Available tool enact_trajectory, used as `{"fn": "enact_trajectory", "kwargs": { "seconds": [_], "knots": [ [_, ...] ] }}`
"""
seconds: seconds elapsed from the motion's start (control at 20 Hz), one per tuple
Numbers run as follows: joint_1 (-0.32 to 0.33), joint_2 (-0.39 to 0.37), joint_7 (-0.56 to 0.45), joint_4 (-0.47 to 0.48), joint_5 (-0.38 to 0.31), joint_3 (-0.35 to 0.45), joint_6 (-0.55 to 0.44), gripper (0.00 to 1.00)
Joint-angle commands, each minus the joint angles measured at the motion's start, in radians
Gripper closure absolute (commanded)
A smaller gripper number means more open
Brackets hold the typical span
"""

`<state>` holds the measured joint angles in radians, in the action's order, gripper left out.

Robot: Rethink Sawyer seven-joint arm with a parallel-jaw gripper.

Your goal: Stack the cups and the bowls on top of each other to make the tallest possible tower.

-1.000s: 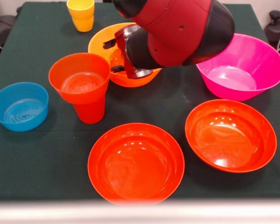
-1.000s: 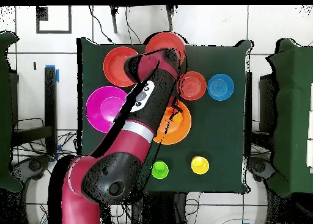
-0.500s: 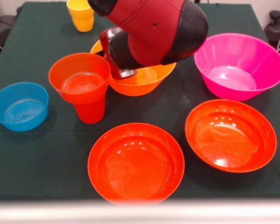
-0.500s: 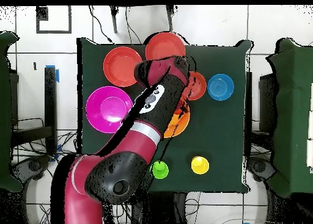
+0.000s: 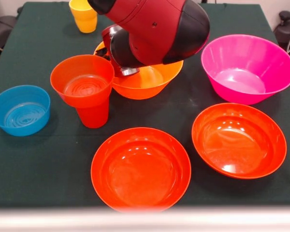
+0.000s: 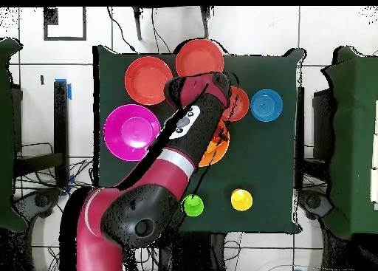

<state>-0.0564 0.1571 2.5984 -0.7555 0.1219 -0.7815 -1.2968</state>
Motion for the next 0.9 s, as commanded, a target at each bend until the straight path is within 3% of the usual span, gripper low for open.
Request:
{"fn": "enact_trajectory", "kwargs": {
  "seconds": [0.05, 0.15, 0.55, 0.75, 0.9],
  "knots": [
    [-0.032, -0.068, 0.032, -0.089, 0.041, 0.144, -0.112, 1.00],
    [-0.035, -0.115, 0.009, -0.109, 0.055, 0.157, -0.157, 1.00],
    [0.010, -0.249, -0.105, -0.228, 0.059, 0.229, -0.127, 1.00],
    [0.058, -0.325, -0.184, -0.301, 0.036, 0.259, -0.073, 1.00],
    [0.101, -0.398, -0.249, -0.408, 0.027, 0.301, 0.016, 1.00]
  ]
}}
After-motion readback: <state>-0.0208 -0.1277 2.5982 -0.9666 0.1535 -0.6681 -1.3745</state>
